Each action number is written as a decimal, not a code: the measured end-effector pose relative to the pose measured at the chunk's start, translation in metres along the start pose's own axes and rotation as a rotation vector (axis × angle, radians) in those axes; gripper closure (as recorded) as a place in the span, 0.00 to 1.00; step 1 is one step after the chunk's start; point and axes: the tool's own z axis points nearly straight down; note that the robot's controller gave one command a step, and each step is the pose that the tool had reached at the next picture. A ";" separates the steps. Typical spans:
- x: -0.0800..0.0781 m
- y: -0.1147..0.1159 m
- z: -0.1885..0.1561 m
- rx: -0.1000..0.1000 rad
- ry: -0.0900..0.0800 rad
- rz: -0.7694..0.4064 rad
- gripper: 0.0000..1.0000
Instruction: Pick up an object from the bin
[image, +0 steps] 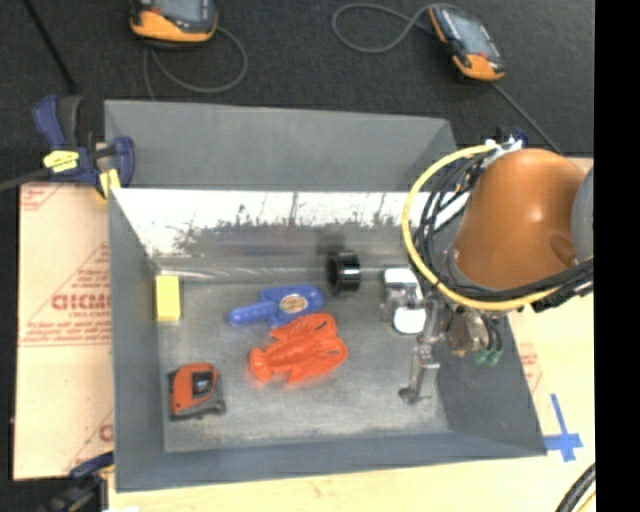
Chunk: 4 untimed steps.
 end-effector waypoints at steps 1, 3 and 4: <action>-0.001 0.000 -0.004 0.001 -0.007 -0.001 0.00; -0.020 0.084 0.021 -0.002 -0.002 -0.010 0.00; -0.024 0.094 0.016 0.001 -0.014 -0.032 0.00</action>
Offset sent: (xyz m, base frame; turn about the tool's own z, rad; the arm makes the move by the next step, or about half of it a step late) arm 0.0253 0.0758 -0.0449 -0.0667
